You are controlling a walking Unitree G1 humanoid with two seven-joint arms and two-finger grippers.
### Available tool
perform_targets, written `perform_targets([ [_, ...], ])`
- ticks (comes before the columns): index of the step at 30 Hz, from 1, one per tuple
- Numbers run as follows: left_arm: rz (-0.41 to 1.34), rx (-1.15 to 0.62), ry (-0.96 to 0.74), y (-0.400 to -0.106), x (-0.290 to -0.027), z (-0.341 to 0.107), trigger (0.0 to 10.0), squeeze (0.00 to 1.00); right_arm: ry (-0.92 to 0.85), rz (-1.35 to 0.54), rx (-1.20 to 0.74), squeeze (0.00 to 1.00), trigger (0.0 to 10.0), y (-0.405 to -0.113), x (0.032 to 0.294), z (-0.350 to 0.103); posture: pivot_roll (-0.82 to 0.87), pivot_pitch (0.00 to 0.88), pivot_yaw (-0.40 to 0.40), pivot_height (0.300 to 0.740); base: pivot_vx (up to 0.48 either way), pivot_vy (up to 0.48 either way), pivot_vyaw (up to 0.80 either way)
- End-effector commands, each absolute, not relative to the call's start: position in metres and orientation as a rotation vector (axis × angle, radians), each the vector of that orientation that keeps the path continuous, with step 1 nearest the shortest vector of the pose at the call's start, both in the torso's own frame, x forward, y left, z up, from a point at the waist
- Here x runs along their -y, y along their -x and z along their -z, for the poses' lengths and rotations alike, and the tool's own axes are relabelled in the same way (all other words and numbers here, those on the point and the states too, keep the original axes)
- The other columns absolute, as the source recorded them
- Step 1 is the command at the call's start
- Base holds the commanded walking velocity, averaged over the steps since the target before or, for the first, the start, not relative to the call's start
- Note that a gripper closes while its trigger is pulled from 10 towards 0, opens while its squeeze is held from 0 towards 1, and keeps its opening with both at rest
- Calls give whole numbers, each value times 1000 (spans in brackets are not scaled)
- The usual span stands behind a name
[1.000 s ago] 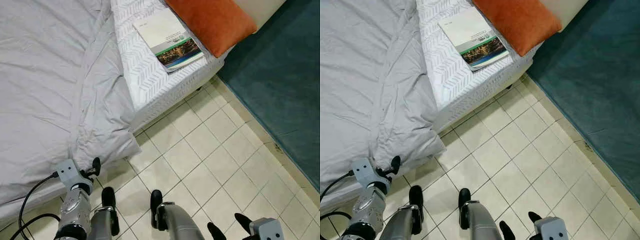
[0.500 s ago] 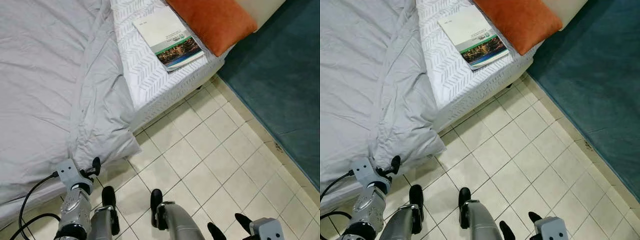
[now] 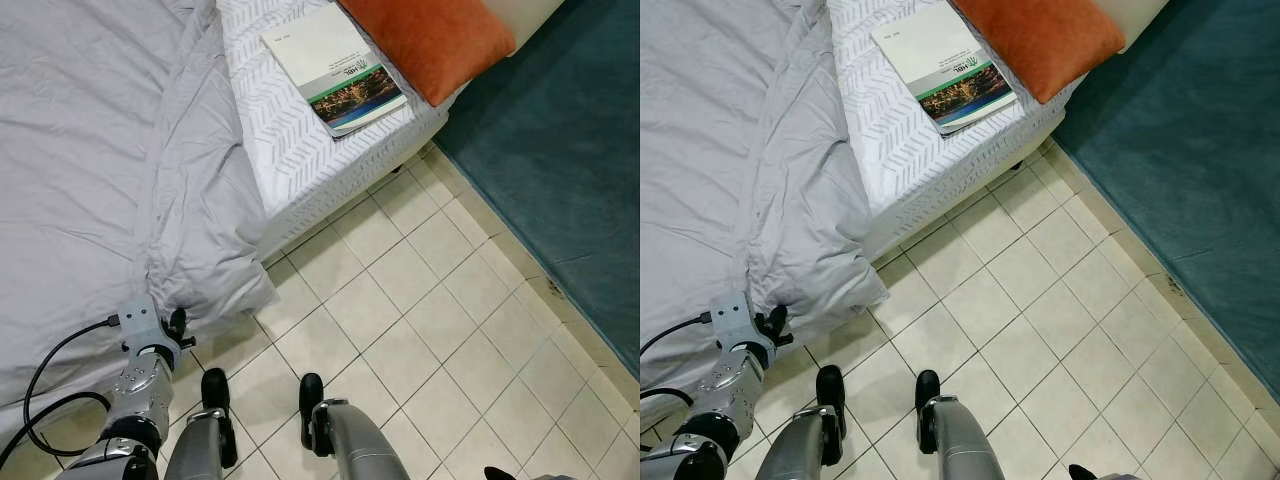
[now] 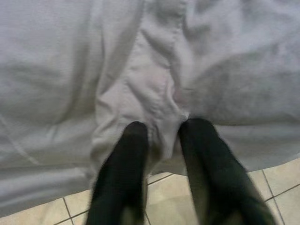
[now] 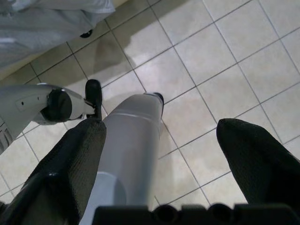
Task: Clean up the room
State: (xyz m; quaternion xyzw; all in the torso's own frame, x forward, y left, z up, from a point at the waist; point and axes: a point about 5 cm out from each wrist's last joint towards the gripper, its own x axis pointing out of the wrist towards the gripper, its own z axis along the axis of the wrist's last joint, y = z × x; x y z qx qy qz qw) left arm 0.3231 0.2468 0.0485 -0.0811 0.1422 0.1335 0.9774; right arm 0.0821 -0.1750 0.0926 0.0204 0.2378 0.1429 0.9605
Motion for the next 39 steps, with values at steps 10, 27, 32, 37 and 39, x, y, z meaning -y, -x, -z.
perform_targets([
  [10,-152,-402,90,-312,-224,-24,0,0,-40,-257,-552,0,10000,-73,179,-79,-361,646,-226,740,0,0,0],
  [27,91,-423,-36,-329,-167,-31,10000,0,-18,-243,-442,0,10000,-144,188,-48,-254,325,-68,740,0,-223,0],
  [32,165,-412,-54,-336,-144,-38,10000,0,-12,-231,-378,0,10000,-171,186,-48,-250,253,-31,740,0,-416,0],
  [37,273,-406,-100,-339,-118,-43,10000,0,-7,-237,-352,0,10000,-186,183,-43,-233,202,-7,740,0,-415,0],
  [39,320,-404,-115,-339,-107,-44,10000,0,-5,-241,-345,0,10000,-191,182,-41,-228,189,0,740,240,-412,0],
])
